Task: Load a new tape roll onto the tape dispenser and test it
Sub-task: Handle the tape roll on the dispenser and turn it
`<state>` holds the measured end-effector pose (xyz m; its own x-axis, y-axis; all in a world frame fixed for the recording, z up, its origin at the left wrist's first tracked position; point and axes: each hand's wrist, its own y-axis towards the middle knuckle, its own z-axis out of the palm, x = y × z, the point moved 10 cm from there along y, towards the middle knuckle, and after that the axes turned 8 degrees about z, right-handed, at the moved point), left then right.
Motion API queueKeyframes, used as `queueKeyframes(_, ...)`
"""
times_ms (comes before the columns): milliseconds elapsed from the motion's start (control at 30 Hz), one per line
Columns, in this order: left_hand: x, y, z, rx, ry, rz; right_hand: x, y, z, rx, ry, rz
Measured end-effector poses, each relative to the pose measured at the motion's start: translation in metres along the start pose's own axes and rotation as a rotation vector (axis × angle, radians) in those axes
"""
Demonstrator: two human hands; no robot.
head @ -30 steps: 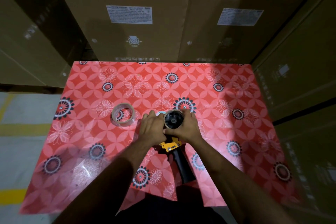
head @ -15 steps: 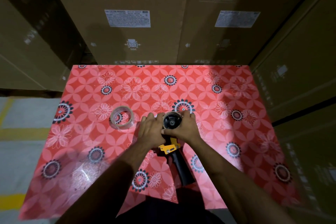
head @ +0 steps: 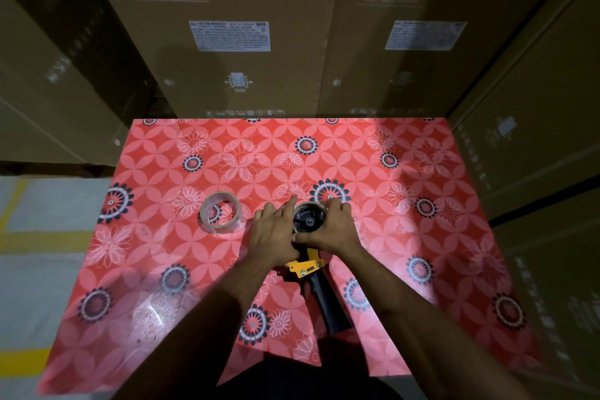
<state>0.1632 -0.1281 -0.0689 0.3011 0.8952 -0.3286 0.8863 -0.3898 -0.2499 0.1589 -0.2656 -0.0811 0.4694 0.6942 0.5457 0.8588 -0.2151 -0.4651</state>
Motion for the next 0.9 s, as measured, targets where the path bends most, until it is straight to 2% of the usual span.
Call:
queueKeyframes(267, 0.013, -0.002, 0.006, -0.027, -0.092, -0.039, 0.003, 0.003, 0.004, 0.053, -0.015, -0.129)
queueKeyframes(500, 0.007, -0.005, 0.005, 0.019, -0.096, 0.001, -0.003, 0.000, 0.000, 0.014, 0.029, -0.013)
queueKeyframes(600, 0.004, -0.003, 0.003, 0.000, -0.089, 0.006, 0.003, -0.004, -0.003, -0.009, -0.001, -0.092)
queueKeyframes(767, 0.011, 0.001, 0.010, 0.004, -0.064, -0.025, 0.014, -0.007, 0.002, 0.097, -0.077, -0.238)
queueKeyframes(900, 0.011, 0.001, 0.011, 0.010, -0.064, -0.015, 0.001, -0.005, -0.004, 0.005, 0.009, -0.083)
